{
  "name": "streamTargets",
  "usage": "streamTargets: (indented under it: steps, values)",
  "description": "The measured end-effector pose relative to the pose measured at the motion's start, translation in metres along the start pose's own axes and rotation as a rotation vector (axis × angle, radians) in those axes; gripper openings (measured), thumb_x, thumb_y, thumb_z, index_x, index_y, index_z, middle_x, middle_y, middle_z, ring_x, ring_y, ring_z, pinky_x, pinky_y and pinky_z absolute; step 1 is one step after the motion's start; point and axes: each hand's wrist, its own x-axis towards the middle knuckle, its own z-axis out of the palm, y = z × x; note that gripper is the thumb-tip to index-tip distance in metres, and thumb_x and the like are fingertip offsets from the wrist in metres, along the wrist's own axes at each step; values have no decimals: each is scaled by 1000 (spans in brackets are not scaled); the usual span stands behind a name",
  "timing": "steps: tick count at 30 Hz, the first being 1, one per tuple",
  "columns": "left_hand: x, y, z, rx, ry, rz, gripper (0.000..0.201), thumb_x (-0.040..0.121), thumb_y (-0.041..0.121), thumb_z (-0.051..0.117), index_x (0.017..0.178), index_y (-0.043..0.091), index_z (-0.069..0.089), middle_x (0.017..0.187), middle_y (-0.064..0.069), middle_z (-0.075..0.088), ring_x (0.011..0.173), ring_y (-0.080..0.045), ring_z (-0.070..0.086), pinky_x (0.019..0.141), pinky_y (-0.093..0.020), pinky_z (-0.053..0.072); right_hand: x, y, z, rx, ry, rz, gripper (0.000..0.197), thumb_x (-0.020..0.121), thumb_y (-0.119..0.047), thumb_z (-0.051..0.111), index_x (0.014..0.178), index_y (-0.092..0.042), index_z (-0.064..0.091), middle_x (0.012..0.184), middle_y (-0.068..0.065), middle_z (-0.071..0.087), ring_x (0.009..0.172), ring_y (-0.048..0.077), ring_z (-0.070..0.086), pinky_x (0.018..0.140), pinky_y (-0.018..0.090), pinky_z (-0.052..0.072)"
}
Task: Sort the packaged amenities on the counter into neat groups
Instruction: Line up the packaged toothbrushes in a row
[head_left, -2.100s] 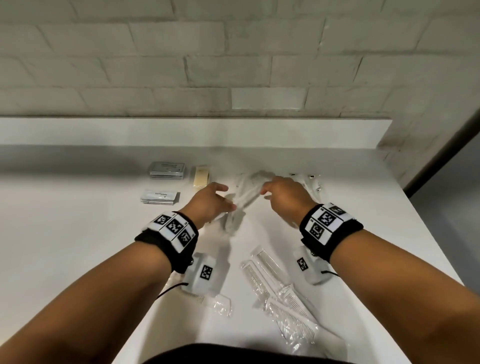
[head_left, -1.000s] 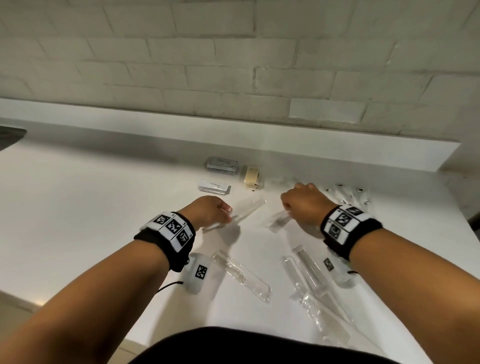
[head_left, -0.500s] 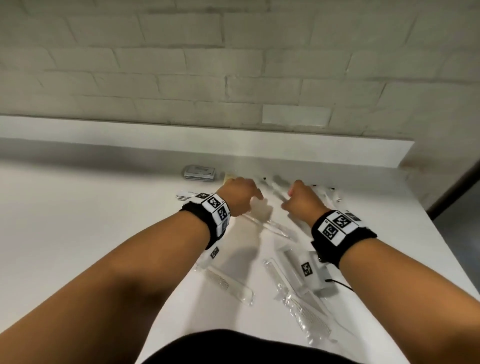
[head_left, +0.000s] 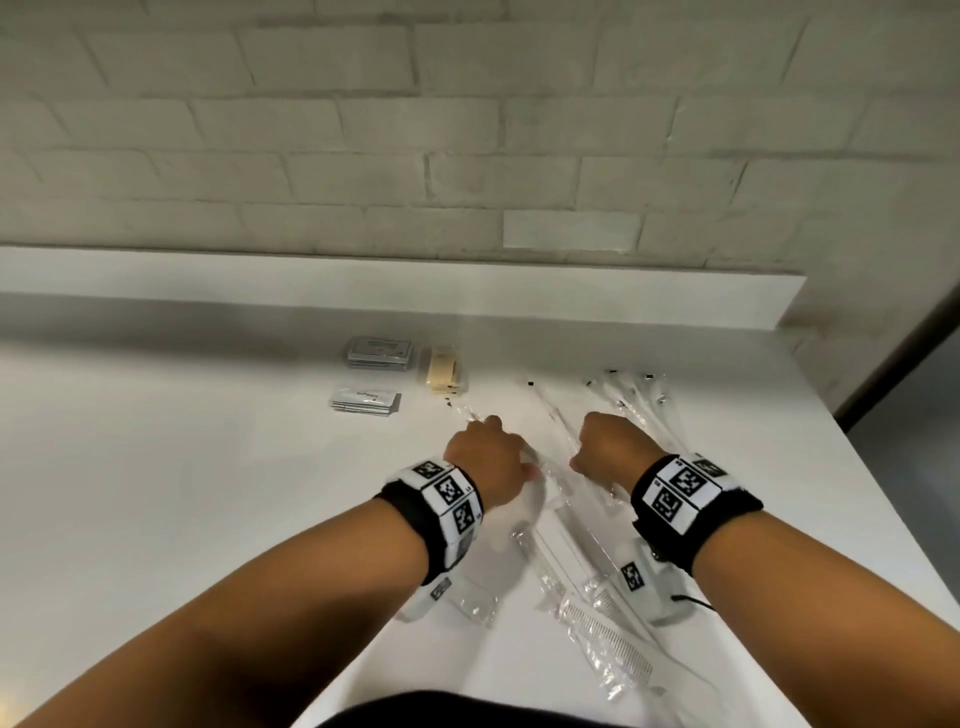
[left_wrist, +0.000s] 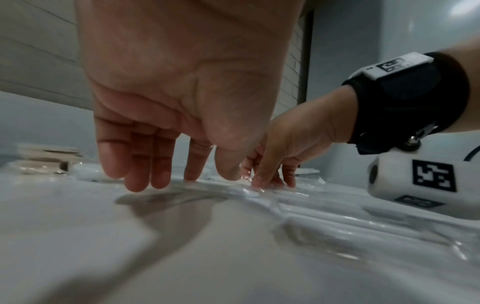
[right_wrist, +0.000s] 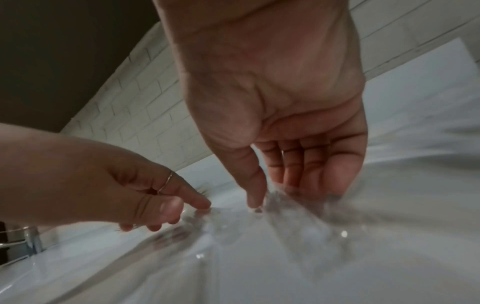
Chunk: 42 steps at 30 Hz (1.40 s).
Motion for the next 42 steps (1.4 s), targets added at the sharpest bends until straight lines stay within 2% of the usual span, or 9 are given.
streamTargets:
  steps: [2,5,9,12,16,19,26,36,42]
  values:
    - [0,5,5,-21,-12,10,41,92,51,43,126,34,57,118,-6,51,114,-28,50,96,-39,43,-1,3,-2,1,-20,48,14,81,-8,49,94,-10,54,98,9,61,85,24,58,59,24,41]
    - [0,6,8,-66,9,28,39,93,49,44,124,31,58,118,-5,52,114,-26,51,97,-39,43,0,10,-9,62,33,104,30,83,-4,47,112,-4,54,112,13,62,100,29,61,73,27,44]
    - [8,3,4,-60,38,8,40,94,45,43,119,17,55,117,-12,54,111,-31,52,91,-39,44,8,8,-11,153,113,62,36,86,-5,50,122,-2,49,110,16,64,91,30,61,70,28,41]
    - [16,-2,1,-93,79,-79,45,91,44,48,119,10,51,117,-14,53,108,-33,53,87,-41,47,10,1,-6,122,84,-11,29,87,-14,55,115,-9,55,113,14,61,98,28,61,72,29,43]
    - [20,-2,9,-84,105,-96,60,86,55,53,127,12,46,121,-10,53,110,-30,52,90,-41,45,11,4,-2,124,93,-48,36,91,-14,52,127,-20,55,130,9,51,119,26,53,95,31,43]
    - [22,0,14,5,91,-37,61,86,56,52,130,15,46,125,-7,54,113,-29,51,92,-39,40,9,4,-3,108,49,-96,44,90,-15,57,134,-21,53,135,5,48,125,23,50,102,31,40]
    - [43,-18,-7,-72,-25,-4,55,76,41,64,124,18,50,126,0,55,112,-26,50,88,-37,40,5,-26,2,175,35,-140,37,95,-24,54,127,-6,56,133,11,50,122,29,54,102,34,43]
    - [54,-37,1,-85,-15,30,60,90,31,52,146,18,34,149,-1,40,129,-30,43,103,-42,41,28,-42,14,178,70,-138,45,94,-21,49,138,-25,49,145,0,42,131,23,46,108,31,38]
    - [55,-33,0,-145,73,72,59,96,29,45,150,16,25,156,-6,29,138,-29,36,110,-41,35,20,-34,5,229,124,-120,48,92,-32,53,139,-26,46,135,9,43,120,30,52,99,39,46]
